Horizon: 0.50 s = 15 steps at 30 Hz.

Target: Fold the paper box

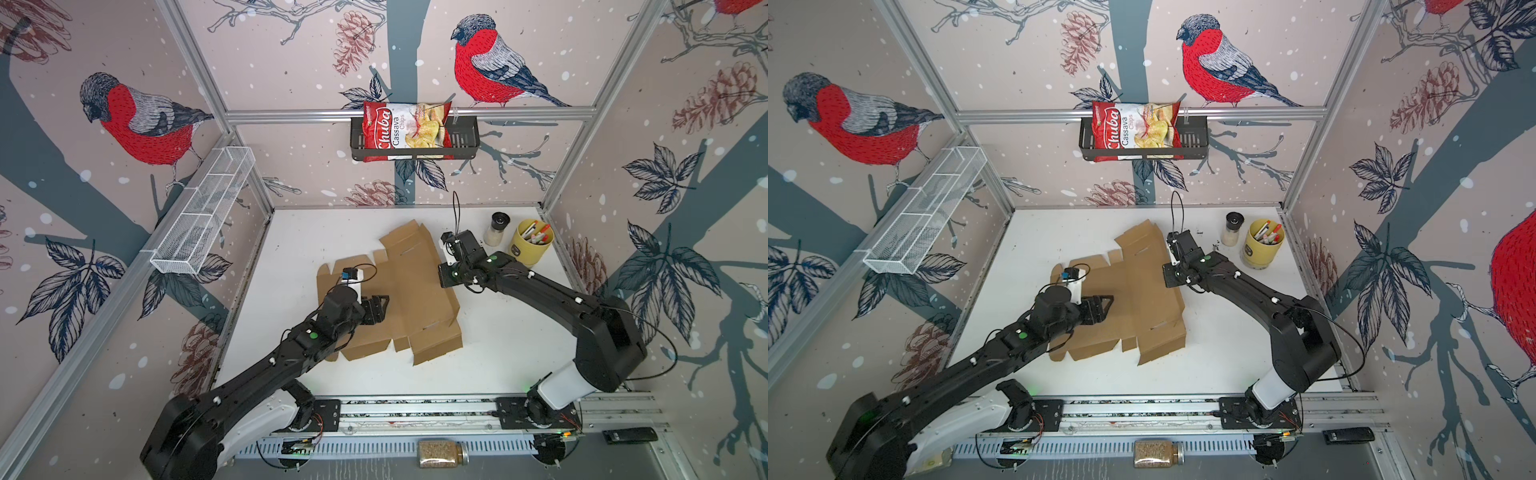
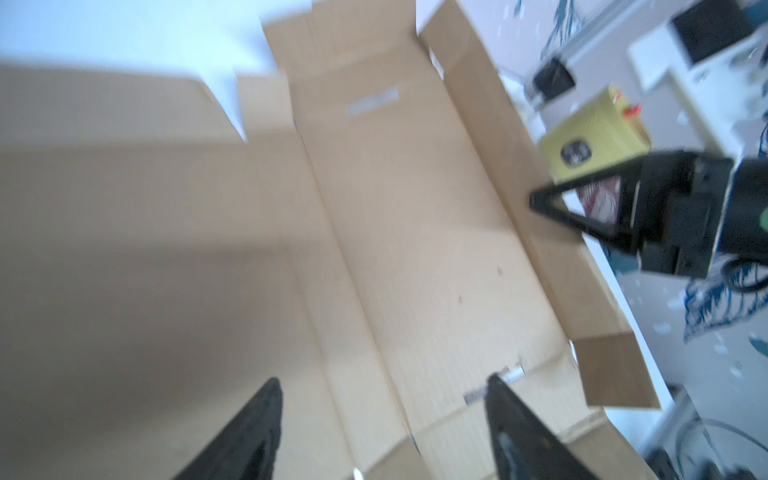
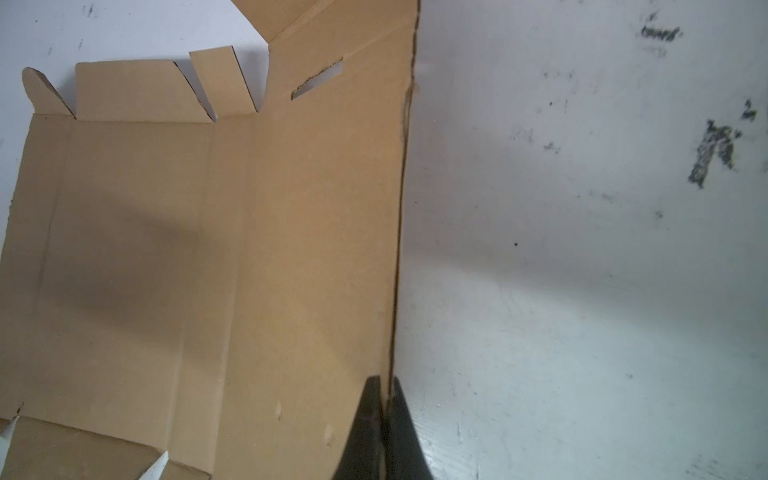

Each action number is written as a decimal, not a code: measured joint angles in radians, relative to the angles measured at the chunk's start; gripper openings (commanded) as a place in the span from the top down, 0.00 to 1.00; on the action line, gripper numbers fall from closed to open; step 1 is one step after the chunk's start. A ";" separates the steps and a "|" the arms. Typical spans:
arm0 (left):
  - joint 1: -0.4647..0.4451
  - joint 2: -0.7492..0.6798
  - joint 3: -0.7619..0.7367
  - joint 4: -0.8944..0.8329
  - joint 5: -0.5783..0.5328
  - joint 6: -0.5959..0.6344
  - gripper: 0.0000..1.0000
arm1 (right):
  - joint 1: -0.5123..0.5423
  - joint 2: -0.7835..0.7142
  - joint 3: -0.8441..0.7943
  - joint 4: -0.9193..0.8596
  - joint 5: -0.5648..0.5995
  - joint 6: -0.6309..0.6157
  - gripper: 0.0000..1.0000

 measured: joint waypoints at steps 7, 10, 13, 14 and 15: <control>0.165 0.112 0.135 0.010 0.001 0.068 0.32 | 0.083 0.043 0.180 -0.182 0.190 -0.060 0.95; 0.170 0.154 0.173 0.017 0.016 0.090 0.33 | 0.116 0.059 0.248 -0.259 0.287 -0.083 0.95; 0.171 0.159 0.176 0.027 0.016 0.103 0.34 | 0.148 0.088 0.331 -0.330 0.393 -0.101 0.95; 0.171 0.159 0.176 0.035 0.016 0.108 0.35 | 0.160 0.098 0.363 -0.354 0.424 -0.105 0.95; 0.171 0.159 0.172 0.049 0.016 0.108 0.35 | 0.169 0.105 0.385 -0.366 0.446 -0.114 0.94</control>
